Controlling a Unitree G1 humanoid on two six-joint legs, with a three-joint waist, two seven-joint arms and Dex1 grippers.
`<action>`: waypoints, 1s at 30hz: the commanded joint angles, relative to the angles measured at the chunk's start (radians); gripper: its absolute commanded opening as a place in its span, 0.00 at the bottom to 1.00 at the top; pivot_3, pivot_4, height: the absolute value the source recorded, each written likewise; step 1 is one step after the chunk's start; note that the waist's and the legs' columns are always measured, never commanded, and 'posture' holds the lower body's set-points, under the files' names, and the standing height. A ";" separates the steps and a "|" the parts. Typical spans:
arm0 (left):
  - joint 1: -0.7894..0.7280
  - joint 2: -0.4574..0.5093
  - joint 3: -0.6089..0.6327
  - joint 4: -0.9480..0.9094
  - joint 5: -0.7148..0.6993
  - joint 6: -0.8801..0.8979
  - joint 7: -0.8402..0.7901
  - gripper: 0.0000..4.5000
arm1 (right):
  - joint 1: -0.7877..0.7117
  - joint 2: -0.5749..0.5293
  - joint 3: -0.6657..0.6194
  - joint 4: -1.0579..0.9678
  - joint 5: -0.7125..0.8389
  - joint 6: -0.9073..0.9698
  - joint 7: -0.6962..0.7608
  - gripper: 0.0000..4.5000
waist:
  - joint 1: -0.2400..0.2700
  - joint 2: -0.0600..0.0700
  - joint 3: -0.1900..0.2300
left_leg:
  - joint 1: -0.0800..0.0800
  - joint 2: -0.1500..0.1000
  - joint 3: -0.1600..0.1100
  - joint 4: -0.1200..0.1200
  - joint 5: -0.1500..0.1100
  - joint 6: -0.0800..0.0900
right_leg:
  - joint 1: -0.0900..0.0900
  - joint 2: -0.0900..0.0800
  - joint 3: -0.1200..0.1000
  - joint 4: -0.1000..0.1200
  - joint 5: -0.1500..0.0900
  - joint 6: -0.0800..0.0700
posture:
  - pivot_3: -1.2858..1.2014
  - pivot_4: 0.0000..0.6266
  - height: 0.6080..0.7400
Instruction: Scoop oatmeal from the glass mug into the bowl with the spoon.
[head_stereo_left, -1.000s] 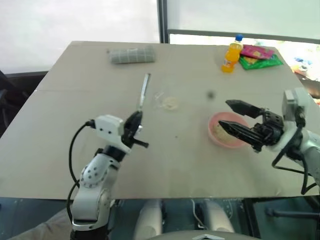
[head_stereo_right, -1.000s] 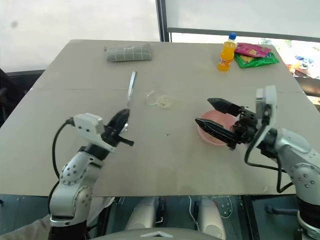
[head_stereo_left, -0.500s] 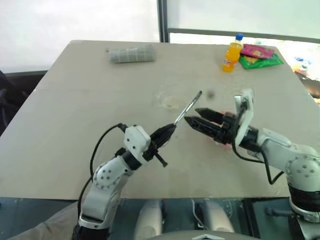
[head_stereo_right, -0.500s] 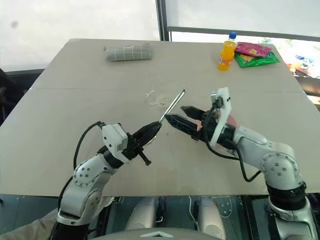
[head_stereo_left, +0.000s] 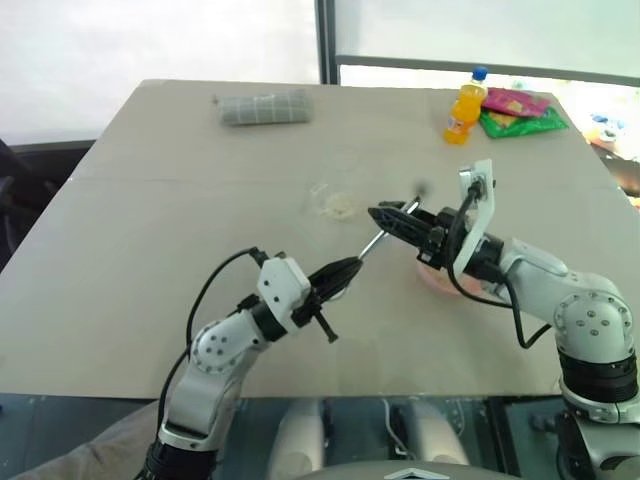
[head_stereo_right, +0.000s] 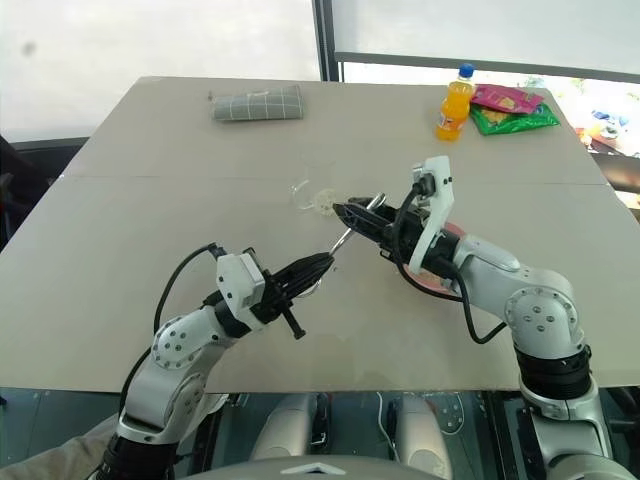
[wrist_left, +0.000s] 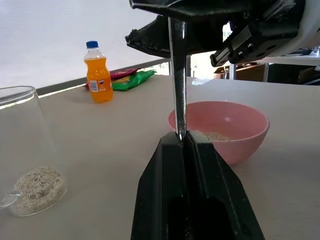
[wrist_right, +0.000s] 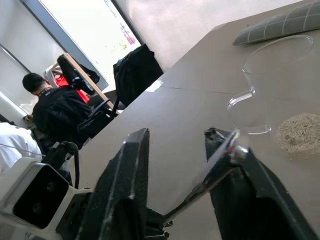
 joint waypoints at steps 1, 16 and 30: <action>-0.008 0.003 -0.001 -0.006 0.016 -0.035 0.008 0.00 | -0.003 -0.008 -0.022 -0.036 0.000 -0.002 0.003 0.06 | 0.000 0.000 0.000 | 0.000 0.000 0.000 0.000 0.000 0.000 | 0.000 0.000 0.000 0.000 0.000 0.000 | 0.52 0.24 1.00; 0.034 -0.028 0.111 0.051 0.165 -0.026 0.242 0.99 | 0.000 -0.076 -0.195 0.071 0.037 -0.004 -0.052 0.00 | 0.002 0.001 0.000 | 0.000 0.000 0.000 0.000 0.000 0.000 | 0.000 0.000 0.000 0.000 0.002 0.003 | 0.52 0.24 1.00; -0.281 -0.124 0.078 0.437 0.374 -0.074 0.473 0.99 | -0.051 -0.125 -0.291 0.142 -0.034 -0.025 -0.047 0.00 | 0.001 0.001 0.000 | -0.001 -0.001 0.000 0.000 0.000 0.000 | 0.000 0.002 -0.001 0.000 0.002 0.004 | 0.52 0.24 1.00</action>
